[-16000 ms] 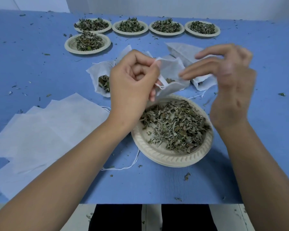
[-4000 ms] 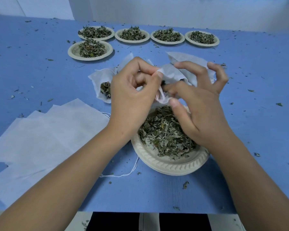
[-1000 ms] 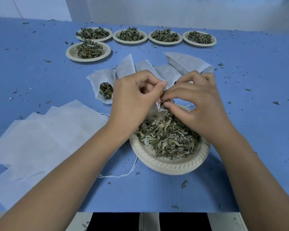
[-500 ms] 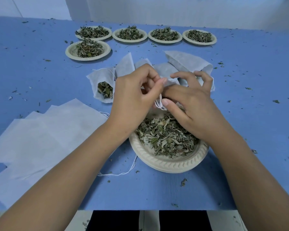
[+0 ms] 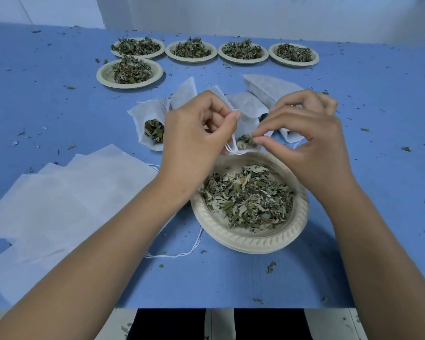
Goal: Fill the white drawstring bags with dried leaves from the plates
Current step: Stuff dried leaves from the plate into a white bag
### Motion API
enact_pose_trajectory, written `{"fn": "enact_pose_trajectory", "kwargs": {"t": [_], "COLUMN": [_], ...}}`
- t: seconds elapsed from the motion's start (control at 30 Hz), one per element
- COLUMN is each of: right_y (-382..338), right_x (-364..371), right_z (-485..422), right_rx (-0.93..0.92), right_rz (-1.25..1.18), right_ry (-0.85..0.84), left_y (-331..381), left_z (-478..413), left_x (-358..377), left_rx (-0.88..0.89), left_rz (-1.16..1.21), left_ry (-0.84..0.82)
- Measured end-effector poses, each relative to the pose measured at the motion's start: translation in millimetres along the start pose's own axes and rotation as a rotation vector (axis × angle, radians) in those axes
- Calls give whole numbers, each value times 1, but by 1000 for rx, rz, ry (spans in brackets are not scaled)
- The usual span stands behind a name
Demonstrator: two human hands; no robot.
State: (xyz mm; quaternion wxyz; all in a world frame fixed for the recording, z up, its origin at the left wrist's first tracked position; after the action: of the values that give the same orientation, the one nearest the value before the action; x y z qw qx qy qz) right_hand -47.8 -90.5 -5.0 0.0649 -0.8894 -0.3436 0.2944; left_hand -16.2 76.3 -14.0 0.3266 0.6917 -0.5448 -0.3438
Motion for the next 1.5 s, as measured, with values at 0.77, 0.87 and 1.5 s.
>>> {"fn": "enact_pose_trajectory", "kwargs": {"t": [0.77, 0.87, 1.5], "right_y": [9, 16, -1], "right_x": [-2, -8, 23], "right_z": [-1, 1, 11], "right_rx": [466, 619, 233], "right_rz": [-431, -381, -174], "right_ry": [15, -217, -734], "left_y": [3, 2, 3], "left_z": [2, 0, 1], "left_x": [0, -3, -3], "left_rx": [-79, -67, -63], "left_rz": [126, 100, 63], "left_ry": [28, 93, 106]}}
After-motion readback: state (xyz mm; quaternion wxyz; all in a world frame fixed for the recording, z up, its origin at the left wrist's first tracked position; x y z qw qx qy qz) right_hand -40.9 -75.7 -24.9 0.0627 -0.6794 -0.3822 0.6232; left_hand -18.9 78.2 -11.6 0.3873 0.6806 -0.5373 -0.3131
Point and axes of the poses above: each hand's wrist, its own z-axis away from the middle knuckle, its own x-axis out of the palm, y = z × x, the point moved 2 cm from there along -z, towards the middle knuckle, and after that the axes turned 9 degrees about y, right-handed, at the moved point
